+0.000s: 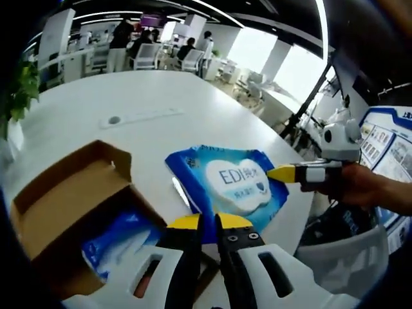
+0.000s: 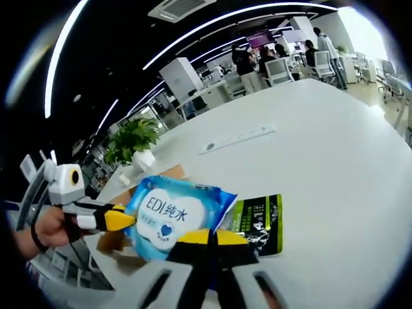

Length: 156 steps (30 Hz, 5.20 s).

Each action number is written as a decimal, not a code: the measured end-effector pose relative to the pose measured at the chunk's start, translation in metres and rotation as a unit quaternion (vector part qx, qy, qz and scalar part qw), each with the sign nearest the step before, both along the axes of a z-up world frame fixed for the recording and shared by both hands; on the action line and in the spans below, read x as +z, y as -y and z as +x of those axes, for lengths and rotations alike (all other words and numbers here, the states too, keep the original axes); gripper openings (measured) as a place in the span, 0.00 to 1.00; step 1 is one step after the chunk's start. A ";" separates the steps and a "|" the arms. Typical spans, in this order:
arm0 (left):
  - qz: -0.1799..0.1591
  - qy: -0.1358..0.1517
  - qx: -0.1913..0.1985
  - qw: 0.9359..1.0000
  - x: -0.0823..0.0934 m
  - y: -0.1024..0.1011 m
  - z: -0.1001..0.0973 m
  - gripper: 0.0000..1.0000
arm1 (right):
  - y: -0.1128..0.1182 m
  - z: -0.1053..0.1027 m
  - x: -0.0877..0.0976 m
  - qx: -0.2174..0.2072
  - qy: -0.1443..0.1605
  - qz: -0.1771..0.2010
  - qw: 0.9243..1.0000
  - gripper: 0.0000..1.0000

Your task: Operate the shoe box by opening the lid, removing the specified soft item, and placing it in the target area until the item is outside and the box remains undamaged.

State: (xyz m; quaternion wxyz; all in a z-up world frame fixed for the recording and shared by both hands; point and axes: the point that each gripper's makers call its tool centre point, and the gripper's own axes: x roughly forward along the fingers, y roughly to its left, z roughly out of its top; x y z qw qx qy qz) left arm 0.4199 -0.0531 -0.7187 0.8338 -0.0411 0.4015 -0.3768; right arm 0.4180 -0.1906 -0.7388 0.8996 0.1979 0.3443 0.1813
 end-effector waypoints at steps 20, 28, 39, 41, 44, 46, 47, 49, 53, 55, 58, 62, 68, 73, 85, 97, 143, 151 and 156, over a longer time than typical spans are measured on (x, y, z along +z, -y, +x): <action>0.009 -0.012 -0.010 1.000 -0.020 0.025 0.007 0.06 | 0.025 0.009 -0.020 -0.003 -0.021 -0.005 1.000 0.00; 0.018 -0.013 -0.007 1.000 -0.029 0.028 0.013 0.06 | 0.028 0.021 -0.030 0.007 -0.028 -0.011 1.000 0.00; 0.028 -0.017 -0.009 0.999 -0.041 0.033 0.021 0.06 | 0.031 0.032 -0.043 0.013 -0.036 -0.014 0.999 0.00; 0.031 -0.017 -0.012 0.999 -0.044 0.034 0.022 0.06 | 0.032 0.034 -0.044 0.014 -0.037 -0.015 0.999 0.00; 0.037 -0.018 -0.014 0.999 -0.049 0.035 0.023 0.06 | 0.033 0.038 -0.047 0.014 -0.039 -0.015 0.999 0.00; 0.039 -0.018 -0.016 0.999 -0.051 0.036 0.024 0.06 | 0.034 0.040 -0.048 0.014 -0.040 -0.016 0.999 0.00; 0.041 -0.018 -0.018 0.999 -0.052 0.036 0.024 0.06 | 0.034 0.040 -0.050 0.015 -0.041 -0.017 0.999 0.00; 0.044 -0.019 -0.020 0.999 -0.055 0.037 0.025 0.06 | 0.034 0.042 -0.053 0.014 -0.043 -0.018 0.999 0.00; 0.049 -0.017 -0.020 0.998 -0.056 0.034 0.027 0.05 | 0.032 0.044 -0.056 0.017 -0.044 -0.015 0.999 0.00; 0.050 -0.018 -0.018 0.998 -0.057 0.033 0.028 0.05 | 0.031 0.046 -0.058 0.016 -0.044 -0.014 0.999 0.00; 0.066 -0.008 -0.027 0.997 -0.058 0.033 0.029 0.05 | 0.029 0.045 -0.058 0.016 -0.044 -0.014 0.999 0.00; 0.082 0.000 -0.037 0.996 -0.060 0.035 0.029 0.05 | 0.027 0.044 -0.057 0.018 -0.044 -0.013 0.999 0.00; 0.095 0.008 -0.043 0.995 -0.061 0.033 0.032 0.05 | 0.025 0.043 -0.055 0.018 -0.043 -0.010 0.999 0.00; 0.093 0.006 -0.041 0.995 -0.061 0.033 0.035 0.05 | 0.026 0.044 -0.053 0.019 -0.040 -0.005 0.999 0.00; 0.101 0.007 -0.049 0.994 -0.062 0.039 0.034 0.05 | 0.031 0.044 -0.062 0.016 -0.049 -0.006 0.999 0.00; 0.130 0.001 -0.070 0.989 -0.076 0.045 0.032 0.03 | 0.037 0.046 -0.077 0.013 -0.065 -0.010 0.998 0.00; 0.147 -0.034 -0.052 0.987 -0.076 0.031 0.022 0.12 | 0.050 0.034 -0.073 -0.050 -0.070 0.004 0.996 0.10; 0.105 -0.018 -0.032 0.994 -0.055 0.023 0.014 0.15 | 0.052 0.021 -0.069 -0.066 -0.057 -0.018 0.996 0.16; 0.081 0.007 -0.033 0.996 -0.038 0.024 0.004 0.17 | 0.037 0.006 -0.060 -0.048 -0.043 -0.024 0.998 0.17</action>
